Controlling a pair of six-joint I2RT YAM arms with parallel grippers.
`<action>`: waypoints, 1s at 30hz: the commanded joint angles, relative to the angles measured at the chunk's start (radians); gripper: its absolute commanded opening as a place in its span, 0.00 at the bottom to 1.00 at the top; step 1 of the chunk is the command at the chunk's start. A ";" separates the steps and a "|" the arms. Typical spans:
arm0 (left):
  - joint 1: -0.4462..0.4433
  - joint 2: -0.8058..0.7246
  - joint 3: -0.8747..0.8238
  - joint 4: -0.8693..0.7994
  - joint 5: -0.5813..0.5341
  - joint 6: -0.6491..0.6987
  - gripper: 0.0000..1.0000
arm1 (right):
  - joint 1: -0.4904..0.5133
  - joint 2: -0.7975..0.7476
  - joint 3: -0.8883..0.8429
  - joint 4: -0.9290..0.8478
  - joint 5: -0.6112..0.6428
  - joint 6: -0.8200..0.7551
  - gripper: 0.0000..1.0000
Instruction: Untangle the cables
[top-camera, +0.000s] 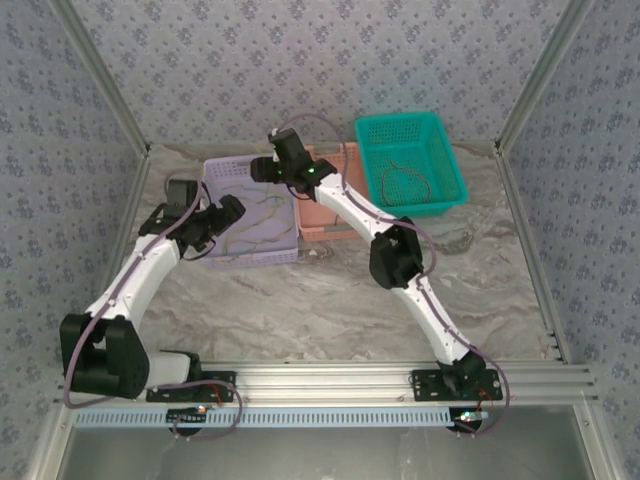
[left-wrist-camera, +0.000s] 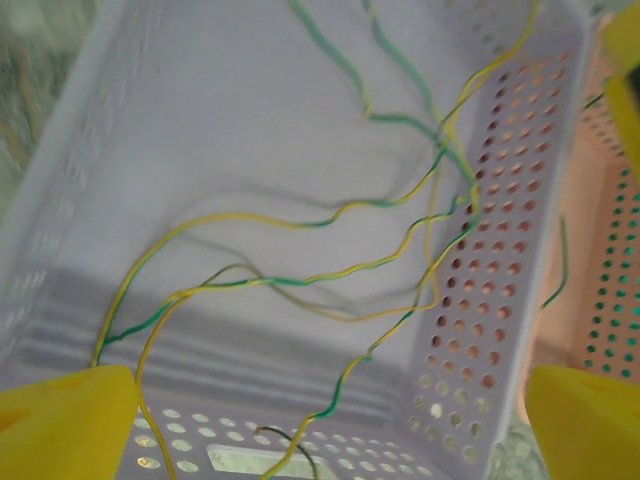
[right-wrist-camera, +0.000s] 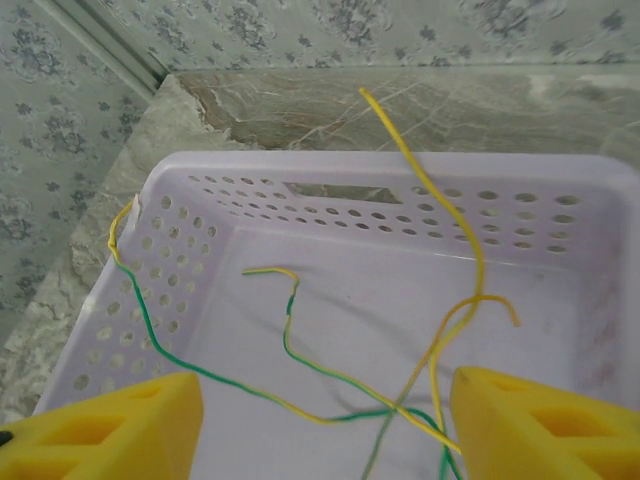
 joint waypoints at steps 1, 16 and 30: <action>0.005 -0.087 0.092 -0.103 -0.076 0.059 0.99 | 0.009 -0.194 -0.076 0.030 0.107 -0.056 0.71; 0.142 -0.213 0.132 -0.241 -0.104 0.147 0.99 | -0.054 -1.147 -1.265 0.431 0.564 -0.176 0.99; 0.134 -0.433 -0.503 0.311 -0.602 0.462 0.99 | -0.630 -1.811 -2.277 0.713 0.414 -0.373 0.99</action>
